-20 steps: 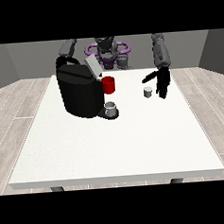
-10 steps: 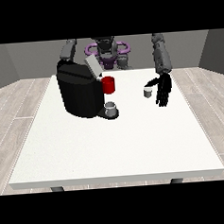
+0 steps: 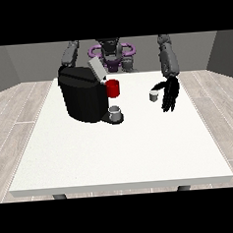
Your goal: Insert the coffee pod into the coffee machine and close the lid
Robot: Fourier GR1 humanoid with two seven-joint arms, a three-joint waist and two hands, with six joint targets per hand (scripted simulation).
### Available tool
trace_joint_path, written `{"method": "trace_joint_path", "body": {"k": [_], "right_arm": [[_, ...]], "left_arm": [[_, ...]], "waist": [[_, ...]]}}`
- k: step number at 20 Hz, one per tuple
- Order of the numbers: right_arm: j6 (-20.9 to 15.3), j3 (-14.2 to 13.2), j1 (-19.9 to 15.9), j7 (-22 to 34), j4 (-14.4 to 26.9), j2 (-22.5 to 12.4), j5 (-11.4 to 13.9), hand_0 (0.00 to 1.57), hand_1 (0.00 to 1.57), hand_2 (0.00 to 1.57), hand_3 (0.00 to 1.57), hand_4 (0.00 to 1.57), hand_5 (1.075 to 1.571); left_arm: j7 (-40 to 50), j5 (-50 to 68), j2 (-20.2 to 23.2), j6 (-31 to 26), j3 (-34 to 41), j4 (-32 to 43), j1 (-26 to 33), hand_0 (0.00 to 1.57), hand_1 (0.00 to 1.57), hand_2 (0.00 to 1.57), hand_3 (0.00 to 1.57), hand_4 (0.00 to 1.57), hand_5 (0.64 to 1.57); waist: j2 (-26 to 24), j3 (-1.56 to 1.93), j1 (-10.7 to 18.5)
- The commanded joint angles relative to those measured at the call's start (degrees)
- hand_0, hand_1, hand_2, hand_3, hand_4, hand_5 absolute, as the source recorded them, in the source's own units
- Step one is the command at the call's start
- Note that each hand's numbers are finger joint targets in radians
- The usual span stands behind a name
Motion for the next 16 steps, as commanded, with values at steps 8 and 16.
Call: {"method": "trace_joint_path", "body": {"k": [8, 16], "right_arm": [[1.2, -2.36, -2.49, 1.55, 1.7, -1.74, -2.15, 0.0, 0.0, 0.0, 0.0, 0.39, 1.571], [-0.96, -2.15, -1.1, -3.11, 8.43, 0.55, -0.49, 0.0, 0.0, 0.0, 0.0, 0.33, 1.571]], "left_arm": [[-2.09, -5.09, -3.02, 5.97, -1.25, 4.41, -2.24, 1.11, 1.11, 1.17, 1.12, 0.0, 1.571], [-1.19, -8.38, -6.64, 5.84, -4.76, 2.05, -1.65, 1.26, 1.26, 1.25, 1.1, 0.07, 1.571]], "waist": [[0.87, -0.58, -1.43], [-1.48, -0.54, -0.02]]}}
